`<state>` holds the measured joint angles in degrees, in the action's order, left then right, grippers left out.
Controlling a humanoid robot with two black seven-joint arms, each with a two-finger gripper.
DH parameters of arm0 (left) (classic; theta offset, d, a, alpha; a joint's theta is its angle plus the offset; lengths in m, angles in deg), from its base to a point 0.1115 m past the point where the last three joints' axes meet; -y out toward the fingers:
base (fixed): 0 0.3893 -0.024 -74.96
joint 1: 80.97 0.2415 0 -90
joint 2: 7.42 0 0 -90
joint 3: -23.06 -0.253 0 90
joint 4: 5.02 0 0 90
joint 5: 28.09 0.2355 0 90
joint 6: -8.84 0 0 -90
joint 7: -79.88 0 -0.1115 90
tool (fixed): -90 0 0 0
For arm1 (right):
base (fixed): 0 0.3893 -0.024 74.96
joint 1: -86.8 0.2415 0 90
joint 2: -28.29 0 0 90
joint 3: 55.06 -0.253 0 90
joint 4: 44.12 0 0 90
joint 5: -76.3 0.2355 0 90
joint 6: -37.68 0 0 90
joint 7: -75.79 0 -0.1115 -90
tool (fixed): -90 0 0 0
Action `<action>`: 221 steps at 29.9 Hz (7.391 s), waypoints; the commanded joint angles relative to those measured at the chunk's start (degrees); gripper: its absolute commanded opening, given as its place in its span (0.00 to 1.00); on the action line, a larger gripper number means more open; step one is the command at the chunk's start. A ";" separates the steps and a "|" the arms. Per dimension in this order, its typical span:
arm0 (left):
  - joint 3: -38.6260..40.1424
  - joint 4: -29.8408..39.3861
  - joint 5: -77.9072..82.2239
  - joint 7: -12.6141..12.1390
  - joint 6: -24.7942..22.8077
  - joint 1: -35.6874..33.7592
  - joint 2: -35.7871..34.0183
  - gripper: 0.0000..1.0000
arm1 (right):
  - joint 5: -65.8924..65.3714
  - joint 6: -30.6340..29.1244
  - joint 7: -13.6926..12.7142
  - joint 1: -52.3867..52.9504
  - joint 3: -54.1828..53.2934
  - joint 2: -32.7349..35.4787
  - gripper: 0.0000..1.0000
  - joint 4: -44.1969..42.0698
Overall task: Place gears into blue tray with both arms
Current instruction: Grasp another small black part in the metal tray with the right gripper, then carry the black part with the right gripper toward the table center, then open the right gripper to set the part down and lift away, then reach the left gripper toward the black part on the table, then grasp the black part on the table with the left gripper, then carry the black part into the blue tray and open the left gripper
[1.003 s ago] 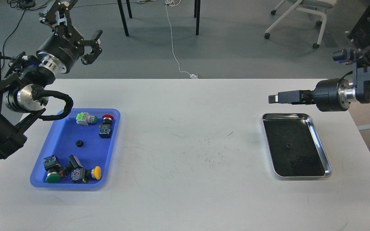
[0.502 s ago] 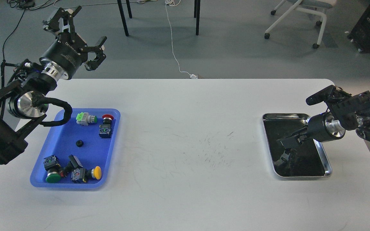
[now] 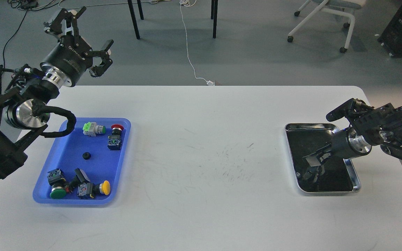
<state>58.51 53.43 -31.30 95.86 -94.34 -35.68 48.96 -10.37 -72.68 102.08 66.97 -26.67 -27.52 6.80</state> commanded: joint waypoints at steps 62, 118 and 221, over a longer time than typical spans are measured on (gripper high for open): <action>-0.38 0.00 0.21 -0.25 0.09 0.15 -2.16 0.98 | 14.25 9.81 0.69 -0.74 -0.62 -22.59 0.26 3.31; -17.67 18.19 120.08 0.10 7.19 -0.03 13.22 0.90 | 94.85 -6.26 0.69 -33.96 -54.75 11.34 0.98 -0.29; -17.16 -16.70 40.43 10.82 5.20 -2.04 -8.31 0.98 | 94.59 -5.75 1.05 -36.52 -66.44 10.55 0.98 -0.73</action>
<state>41.32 36.70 24.37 107.02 -84.62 -34.56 40.58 84.25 -79.42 103.06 30.31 -91.81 -16.75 6.53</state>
